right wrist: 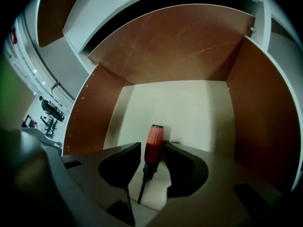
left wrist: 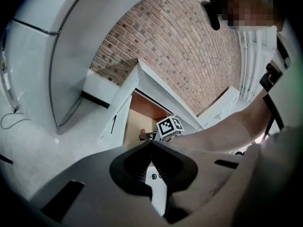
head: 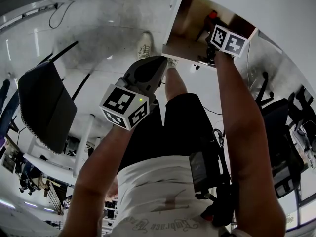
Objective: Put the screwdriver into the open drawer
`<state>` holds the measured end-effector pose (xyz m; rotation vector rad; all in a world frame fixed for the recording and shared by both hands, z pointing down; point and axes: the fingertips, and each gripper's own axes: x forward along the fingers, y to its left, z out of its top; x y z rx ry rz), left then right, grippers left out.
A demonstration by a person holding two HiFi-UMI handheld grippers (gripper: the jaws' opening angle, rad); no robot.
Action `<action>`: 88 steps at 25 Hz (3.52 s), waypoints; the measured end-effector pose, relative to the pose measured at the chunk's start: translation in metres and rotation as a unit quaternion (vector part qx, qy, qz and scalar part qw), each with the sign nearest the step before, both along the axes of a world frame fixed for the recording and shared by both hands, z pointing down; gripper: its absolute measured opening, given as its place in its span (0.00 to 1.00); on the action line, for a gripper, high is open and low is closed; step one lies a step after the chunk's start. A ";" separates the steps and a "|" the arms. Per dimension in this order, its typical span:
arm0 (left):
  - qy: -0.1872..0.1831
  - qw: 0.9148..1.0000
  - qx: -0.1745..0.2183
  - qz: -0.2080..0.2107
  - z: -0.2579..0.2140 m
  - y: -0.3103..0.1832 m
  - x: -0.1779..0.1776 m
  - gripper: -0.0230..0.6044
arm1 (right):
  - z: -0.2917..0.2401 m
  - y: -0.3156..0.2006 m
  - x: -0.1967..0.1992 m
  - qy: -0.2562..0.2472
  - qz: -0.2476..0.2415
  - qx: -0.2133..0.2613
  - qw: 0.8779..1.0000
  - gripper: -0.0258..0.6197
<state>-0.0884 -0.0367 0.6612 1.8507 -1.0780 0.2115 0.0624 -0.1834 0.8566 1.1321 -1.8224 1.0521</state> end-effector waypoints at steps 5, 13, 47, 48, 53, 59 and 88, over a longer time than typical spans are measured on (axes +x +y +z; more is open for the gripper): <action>-0.004 1.000 0.001 0.004 -0.003 -0.002 -0.001 0.07 | -0.006 -0.001 0.000 -0.011 -0.001 0.000 1.000 0.30; -0.015 1.000 -0.007 0.014 -0.021 0.009 0.000 0.07 | -0.047 0.000 0.000 -0.024 -0.003 0.015 1.000 0.22; -0.054 0.990 0.083 0.100 -0.169 -0.046 0.019 0.07 | -0.299 0.053 0.026 -0.114 0.005 0.175 0.978 0.07; -0.054 0.989 0.085 0.104 -0.170 -0.052 0.017 0.07 | -0.303 0.049 0.025 -0.119 0.011 0.177 0.977 0.08; -0.053 0.986 0.101 0.124 -0.185 -0.065 0.025 0.07 | -0.339 0.043 0.029 -0.137 0.022 0.200 0.970 0.07; -0.055 0.980 0.128 0.142 -0.215 -0.059 0.045 0.07 | -0.390 0.058 0.046 -0.155 0.025 0.238 0.958 0.07; -0.046 0.959 0.208 0.184 -0.284 -0.082 0.060 0.07 | -0.488 0.089 0.057 -0.157 -0.002 0.319 0.935 0.07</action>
